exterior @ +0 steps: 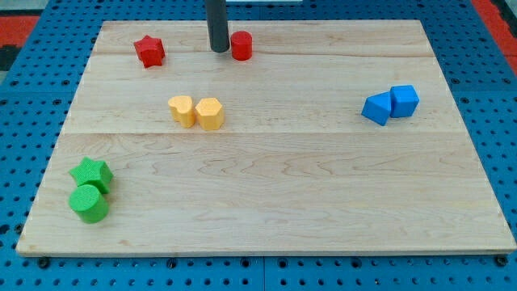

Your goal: Move the red star to the top center

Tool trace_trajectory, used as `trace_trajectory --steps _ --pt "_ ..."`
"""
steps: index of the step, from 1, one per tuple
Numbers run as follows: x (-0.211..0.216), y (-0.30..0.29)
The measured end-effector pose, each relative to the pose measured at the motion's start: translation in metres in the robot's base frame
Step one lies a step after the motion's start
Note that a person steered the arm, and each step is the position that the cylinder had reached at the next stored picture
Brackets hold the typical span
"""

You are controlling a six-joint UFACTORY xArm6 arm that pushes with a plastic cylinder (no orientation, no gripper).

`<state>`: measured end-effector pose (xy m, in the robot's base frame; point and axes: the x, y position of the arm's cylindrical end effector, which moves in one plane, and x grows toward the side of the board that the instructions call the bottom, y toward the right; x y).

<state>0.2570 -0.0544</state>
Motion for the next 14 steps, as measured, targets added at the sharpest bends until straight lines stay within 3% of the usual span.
trace_trajectory --steps 2,3,4,6,7,8,9,10,11,13,14 --pt "-0.02 0.163" --pt "0.01 0.127" --pt "0.055 0.046" --pt "0.064 -0.178" --pt "0.035 -0.142" --pt "0.012 -0.058" --pt "0.026 -0.089" --pt "0.022 -0.161" --pt "-0.022 -0.161" --pt "-0.027 -0.068" --pt "-0.026 -0.084"
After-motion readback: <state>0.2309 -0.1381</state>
